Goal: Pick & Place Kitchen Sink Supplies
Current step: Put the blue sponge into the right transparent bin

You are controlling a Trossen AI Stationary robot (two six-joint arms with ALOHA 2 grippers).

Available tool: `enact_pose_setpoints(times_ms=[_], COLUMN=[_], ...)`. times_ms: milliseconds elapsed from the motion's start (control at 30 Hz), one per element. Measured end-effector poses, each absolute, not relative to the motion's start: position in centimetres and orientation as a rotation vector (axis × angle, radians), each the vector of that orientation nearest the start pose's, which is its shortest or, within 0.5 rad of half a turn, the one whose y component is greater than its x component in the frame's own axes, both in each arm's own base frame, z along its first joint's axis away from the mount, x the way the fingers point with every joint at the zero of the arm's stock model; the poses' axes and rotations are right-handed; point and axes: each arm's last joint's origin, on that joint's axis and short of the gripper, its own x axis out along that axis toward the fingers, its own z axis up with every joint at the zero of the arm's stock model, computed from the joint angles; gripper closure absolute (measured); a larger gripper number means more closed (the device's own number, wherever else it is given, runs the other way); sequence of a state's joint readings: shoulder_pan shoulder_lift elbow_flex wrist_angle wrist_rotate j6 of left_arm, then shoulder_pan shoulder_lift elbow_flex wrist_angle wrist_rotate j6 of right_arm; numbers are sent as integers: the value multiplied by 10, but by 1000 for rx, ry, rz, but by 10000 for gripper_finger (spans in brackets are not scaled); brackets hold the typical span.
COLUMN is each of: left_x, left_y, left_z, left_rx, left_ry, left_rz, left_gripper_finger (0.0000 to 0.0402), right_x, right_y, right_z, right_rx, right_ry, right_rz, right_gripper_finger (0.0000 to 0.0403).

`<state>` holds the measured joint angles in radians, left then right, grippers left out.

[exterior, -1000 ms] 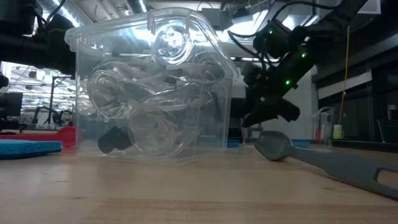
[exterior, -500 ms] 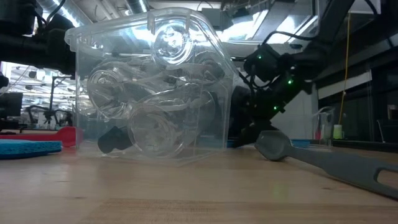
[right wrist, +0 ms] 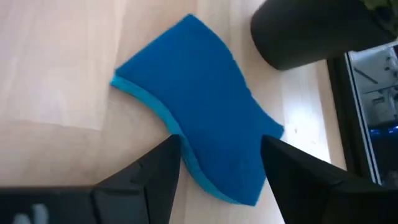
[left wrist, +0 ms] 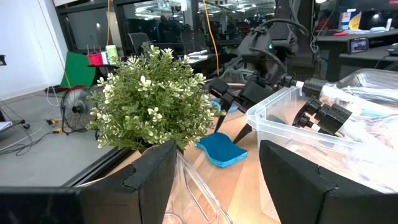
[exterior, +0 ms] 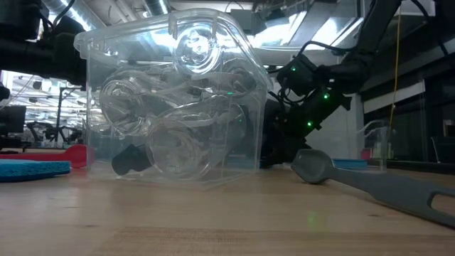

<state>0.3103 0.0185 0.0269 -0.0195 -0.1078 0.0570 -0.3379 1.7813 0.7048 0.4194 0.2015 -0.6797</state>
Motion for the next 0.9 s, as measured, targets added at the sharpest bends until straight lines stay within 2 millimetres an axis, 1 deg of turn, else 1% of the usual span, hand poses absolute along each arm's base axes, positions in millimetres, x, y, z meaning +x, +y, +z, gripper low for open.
enact_pose_setpoints(times_ms=[133, 267, 433, 667, 833, 900], left_x=[91, 91, 91, 91, 91, 91], left_y=[33, 33, 33, 33, 33, 33], left_z=[169, 169, 169, 169, 169, 169], left_rx=[55, 55, 55, 55, 55, 55], left_ry=[23, 23, 23, 23, 23, 23], left_rz=[418, 417, 418, 417, 417, 417], left_gripper_finger=[176, 176, 176, 176, 176, 176], right_x=[298, 297, 297, 297, 296, 296], right_y=[-113, -115, -114, -115, -114, -114], right_z=[114, 113, 113, 112, 112, 111], right_rx=[-581, -624, -684, -677, -665, -638], right_ry=[825, 843, 857, 861, 869, 874], right_rz=[-241, -213, -182, -188, -187, -193], right_gripper_finger=[190, 214, 256, 322, 383, 395])
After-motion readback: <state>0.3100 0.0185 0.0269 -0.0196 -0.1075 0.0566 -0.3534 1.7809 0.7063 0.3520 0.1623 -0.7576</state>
